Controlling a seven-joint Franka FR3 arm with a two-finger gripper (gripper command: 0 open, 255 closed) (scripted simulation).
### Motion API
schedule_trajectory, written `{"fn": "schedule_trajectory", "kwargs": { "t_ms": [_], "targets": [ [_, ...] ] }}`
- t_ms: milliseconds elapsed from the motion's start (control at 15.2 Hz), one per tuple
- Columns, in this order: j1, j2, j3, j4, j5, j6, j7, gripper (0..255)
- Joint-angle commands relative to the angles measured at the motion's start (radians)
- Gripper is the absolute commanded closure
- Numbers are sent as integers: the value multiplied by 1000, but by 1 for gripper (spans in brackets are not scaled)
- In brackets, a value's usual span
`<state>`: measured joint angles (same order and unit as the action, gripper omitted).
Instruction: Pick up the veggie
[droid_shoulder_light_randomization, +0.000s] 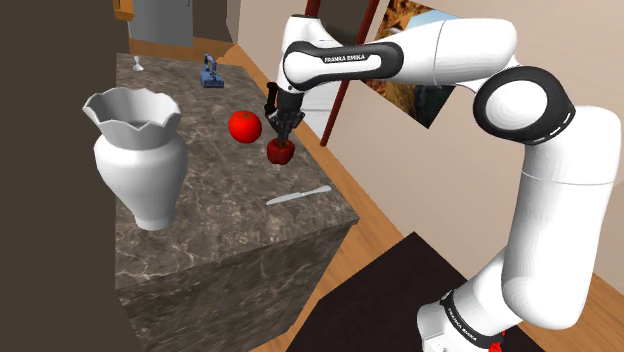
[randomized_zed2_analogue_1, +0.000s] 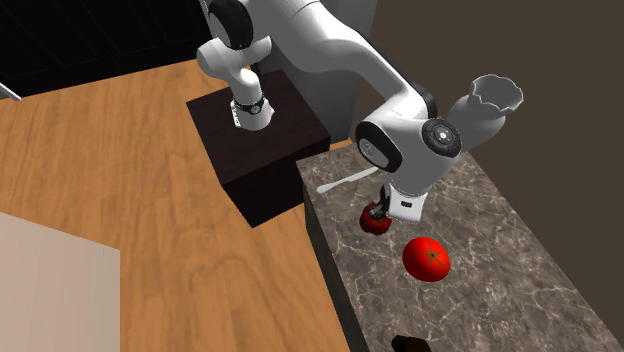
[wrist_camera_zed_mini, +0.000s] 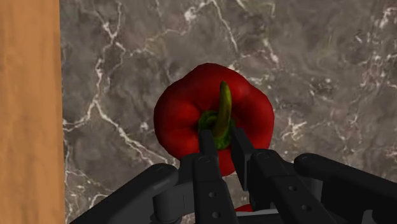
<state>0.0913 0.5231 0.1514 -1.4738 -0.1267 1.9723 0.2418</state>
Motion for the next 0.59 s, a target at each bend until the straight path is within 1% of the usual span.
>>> {"fn": "schedule_trajectory", "kwargs": {
  "t_ms": [0,528],
  "targets": [
    [-1,-7,1,9,2,-16,-2,255],
    [1,-30,4,82,8,-111,-10,255]
  ]
}}
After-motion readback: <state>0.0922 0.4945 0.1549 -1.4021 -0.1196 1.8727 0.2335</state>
